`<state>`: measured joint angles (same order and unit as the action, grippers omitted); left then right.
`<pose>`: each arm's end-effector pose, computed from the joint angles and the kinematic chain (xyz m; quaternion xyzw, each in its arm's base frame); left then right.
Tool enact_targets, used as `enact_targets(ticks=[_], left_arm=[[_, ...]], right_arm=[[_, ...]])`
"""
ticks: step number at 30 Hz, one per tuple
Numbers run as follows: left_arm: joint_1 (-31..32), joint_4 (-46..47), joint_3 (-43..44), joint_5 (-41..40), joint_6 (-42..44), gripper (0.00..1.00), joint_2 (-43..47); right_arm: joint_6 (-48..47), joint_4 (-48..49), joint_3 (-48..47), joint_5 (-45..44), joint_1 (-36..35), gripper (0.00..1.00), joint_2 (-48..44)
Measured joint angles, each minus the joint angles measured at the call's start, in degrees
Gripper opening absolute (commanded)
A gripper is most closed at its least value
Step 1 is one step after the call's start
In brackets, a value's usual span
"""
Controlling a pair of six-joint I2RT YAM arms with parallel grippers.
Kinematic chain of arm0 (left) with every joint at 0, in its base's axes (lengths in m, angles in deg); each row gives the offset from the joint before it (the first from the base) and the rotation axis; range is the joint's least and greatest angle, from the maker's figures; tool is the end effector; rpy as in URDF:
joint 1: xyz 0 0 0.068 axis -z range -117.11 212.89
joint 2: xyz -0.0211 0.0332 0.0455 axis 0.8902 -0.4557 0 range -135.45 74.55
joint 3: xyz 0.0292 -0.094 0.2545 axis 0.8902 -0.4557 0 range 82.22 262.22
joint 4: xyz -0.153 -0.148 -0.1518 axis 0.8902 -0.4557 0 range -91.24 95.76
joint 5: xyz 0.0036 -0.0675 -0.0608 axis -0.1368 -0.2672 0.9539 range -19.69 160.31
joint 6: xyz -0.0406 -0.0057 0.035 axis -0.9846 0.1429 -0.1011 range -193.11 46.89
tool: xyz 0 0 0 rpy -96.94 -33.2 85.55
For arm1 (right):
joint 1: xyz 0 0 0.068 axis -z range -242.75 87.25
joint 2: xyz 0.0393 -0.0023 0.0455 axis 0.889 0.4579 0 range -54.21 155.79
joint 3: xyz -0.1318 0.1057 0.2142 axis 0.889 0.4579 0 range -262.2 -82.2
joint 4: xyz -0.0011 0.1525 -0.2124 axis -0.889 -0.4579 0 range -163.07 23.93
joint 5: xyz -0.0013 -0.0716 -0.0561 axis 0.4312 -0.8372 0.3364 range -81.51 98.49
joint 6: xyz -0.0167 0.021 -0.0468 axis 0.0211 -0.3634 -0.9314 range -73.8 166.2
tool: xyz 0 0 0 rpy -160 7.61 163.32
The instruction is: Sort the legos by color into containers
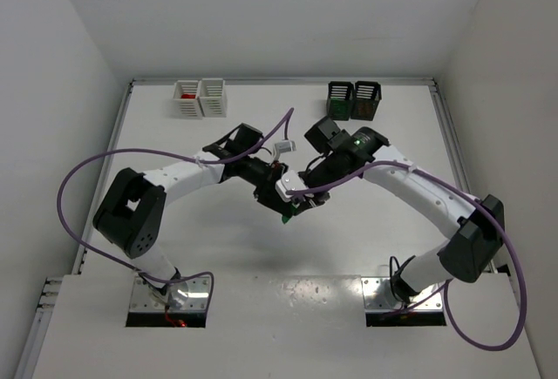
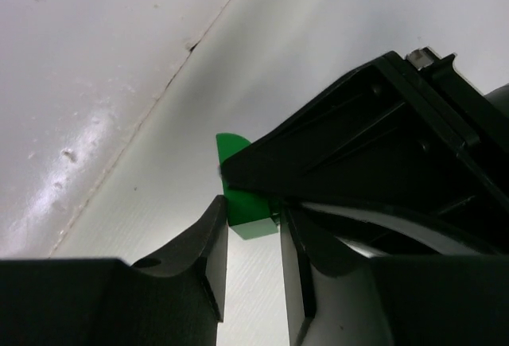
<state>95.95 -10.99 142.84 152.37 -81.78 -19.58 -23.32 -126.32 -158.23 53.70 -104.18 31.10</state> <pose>0.2546 -0.2079 0.2309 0.3680 0.6463 -0.6682 0.0197 0.1967 0.2073 0.3035 -0.7872 0.4586 0.3271 0.2509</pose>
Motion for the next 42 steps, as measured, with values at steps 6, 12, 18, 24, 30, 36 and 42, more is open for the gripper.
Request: enact_targets(ticks=[6,12,18,24,30,36,42], left_arm=[[-0.59,0.59,-0.09,-0.28,-0.13,0.77,1.62],[-6.88,0.92,-2.8,-2.32,1.01,0.83,9.4],[-22.29,1.46,-2.84,-5.92,1.88,0.83,14.71],[-33.86,2.91,-3.17,-12.02,1.99,0.84,18.91],[-40.96,4.92,-4.37,-12.96,0.66,0.86,21.29],[-44.15,5.05,-7.98,-14.53,0.04,1.0,22.73],[-44.37,5.09,-9.49,-18.69,-0.63,1.0,24.63]], right_arm=[[1.25,1.33,0.44,-0.66,-0.66,0.01,0.37],[3.02,1.44,4.98,-2.05,0.0,0.0,-2.16],[18.86,9.18,7.04,-4.39,3.04,0.0,-4.61],[36.2,21.97,5.79,-10.47,9.97,0.0,-0.87],[51.84,26.21,-10.47,-16.94,20.44,0.0,16.74],[59.43,28.41,-29.4,-25.24,30.18,0.0,29.7],[63.23,30.77,-36.68,-30.14,32.15,0.0,34.07]])
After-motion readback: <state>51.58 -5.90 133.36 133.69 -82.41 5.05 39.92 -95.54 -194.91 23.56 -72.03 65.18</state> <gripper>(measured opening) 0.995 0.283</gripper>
